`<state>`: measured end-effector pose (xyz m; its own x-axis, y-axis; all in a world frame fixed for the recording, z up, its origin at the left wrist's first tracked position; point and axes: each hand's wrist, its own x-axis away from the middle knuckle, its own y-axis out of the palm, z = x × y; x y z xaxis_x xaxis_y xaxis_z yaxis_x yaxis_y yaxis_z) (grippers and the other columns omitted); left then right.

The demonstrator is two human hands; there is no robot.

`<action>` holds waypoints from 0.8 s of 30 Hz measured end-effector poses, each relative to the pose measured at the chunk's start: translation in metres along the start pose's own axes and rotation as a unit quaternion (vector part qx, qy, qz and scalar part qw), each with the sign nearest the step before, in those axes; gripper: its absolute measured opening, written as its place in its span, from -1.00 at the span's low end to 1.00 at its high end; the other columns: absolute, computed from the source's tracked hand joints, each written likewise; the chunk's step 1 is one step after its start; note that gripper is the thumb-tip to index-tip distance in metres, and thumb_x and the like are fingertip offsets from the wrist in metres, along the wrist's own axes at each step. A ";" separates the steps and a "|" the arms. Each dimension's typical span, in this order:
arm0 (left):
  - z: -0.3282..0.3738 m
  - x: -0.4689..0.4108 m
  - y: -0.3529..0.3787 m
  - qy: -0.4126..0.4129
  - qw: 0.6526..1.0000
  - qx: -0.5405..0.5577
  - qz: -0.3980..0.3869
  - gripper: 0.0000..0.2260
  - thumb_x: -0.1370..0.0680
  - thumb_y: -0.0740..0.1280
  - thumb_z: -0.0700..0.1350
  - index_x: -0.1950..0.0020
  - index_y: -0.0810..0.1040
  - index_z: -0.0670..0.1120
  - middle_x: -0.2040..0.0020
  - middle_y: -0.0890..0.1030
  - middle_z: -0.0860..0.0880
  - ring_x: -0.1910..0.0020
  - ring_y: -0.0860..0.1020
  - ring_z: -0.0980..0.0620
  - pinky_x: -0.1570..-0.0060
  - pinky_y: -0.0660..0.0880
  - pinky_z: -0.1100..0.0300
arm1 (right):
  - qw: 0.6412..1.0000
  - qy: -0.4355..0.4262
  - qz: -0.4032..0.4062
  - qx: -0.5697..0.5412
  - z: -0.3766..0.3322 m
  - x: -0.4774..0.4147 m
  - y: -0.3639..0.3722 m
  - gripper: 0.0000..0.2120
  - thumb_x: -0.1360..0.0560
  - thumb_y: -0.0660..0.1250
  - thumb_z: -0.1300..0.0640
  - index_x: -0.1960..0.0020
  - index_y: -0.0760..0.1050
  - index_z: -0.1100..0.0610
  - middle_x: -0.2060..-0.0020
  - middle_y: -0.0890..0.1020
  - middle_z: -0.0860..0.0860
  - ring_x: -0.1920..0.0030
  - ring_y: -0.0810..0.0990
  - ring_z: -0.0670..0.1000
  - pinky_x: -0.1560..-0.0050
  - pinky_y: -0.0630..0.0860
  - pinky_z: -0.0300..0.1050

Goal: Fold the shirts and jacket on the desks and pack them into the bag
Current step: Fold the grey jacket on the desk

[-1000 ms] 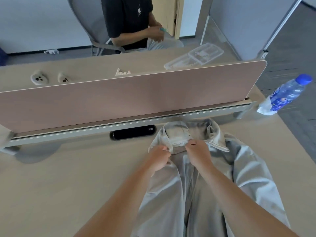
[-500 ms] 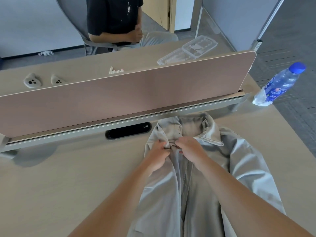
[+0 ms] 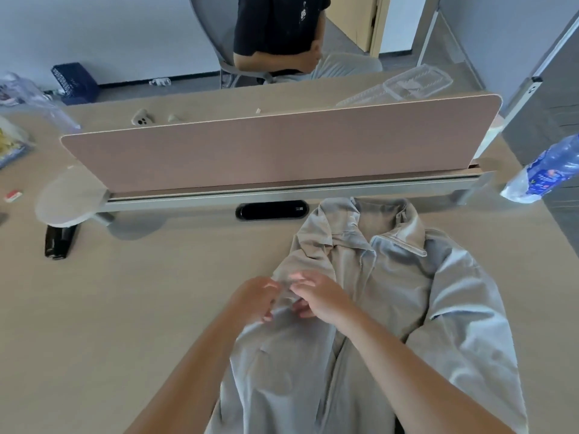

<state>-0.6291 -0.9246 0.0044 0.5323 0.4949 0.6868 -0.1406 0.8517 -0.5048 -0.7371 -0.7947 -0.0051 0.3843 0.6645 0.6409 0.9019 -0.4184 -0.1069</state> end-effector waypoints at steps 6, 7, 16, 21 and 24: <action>-0.047 0.036 0.032 -0.013 0.998 0.061 -0.026 -0.66 -0.66 0.19 -0.13 -0.42 0.50 0.06 -0.30 0.55 0.02 -0.27 0.51 0.00 -0.37 0.39 0.08 | 0.995 0.030 -0.003 0.095 0.036 -0.002 0.002 -0.41 -0.61 0.25 -0.03 -0.60 0.18 0.00 -0.53 0.32 -0.04 -0.48 0.33 0.03 -0.40 0.28 -0.11; -0.051 0.040 0.033 -0.010 0.997 0.071 -0.014 -0.66 -0.66 0.20 -0.13 -0.41 0.51 0.07 -0.30 0.55 0.05 -0.27 0.49 0.03 -0.37 0.38 0.11 | 0.995 0.022 -0.002 0.101 0.039 -0.001 0.004 -0.41 -0.60 0.25 -0.01 -0.59 0.20 0.02 -0.52 0.33 -0.03 -0.48 0.35 0.03 -0.38 0.29 -0.12; -0.091 0.110 0.017 -0.054 0.986 0.144 0.068 -0.80 -0.61 0.21 -0.21 0.09 0.61 -0.06 0.20 0.63 -0.06 0.41 0.52 0.01 0.31 0.46 0.16 | 0.996 0.003 -0.091 0.003 0.026 0.059 0.067 -0.87 -0.62 0.27 0.09 -0.03 0.60 0.04 0.10 0.68 0.15 0.27 0.63 0.08 0.22 0.57 -0.01; -0.142 0.134 0.036 -0.094 0.994 0.048 -0.035 -0.81 -0.62 0.23 -0.01 0.00 0.65 0.09 -0.08 0.63 -0.11 -0.04 0.59 -0.08 -0.17 0.52 -0.01 | 0.979 0.026 -0.136 0.150 0.059 0.070 0.102 -0.55 -0.62 0.26 -0.07 -0.48 0.40 0.00 -0.39 0.47 -0.04 -0.39 0.46 0.04 -0.32 0.37 -0.18; -0.159 0.141 0.039 -0.077 0.992 0.099 -0.031 -0.80 -0.62 0.22 -0.02 -0.02 0.66 0.08 -0.14 0.64 -0.12 -0.12 0.60 -0.07 -0.23 0.50 -0.02 | 0.980 0.024 -0.109 0.163 0.070 0.071 0.112 -0.51 -0.63 0.24 -0.06 -0.53 0.33 0.00 -0.49 0.38 -0.04 -0.47 0.34 0.00 -0.31 0.23 -0.22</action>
<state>-0.4269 -0.8485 -0.0016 0.4142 0.4478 0.7924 -0.2812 0.8910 -0.3565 -0.5949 -0.7515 -0.0245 0.1722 0.6829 0.7099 0.9797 -0.0435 -0.1958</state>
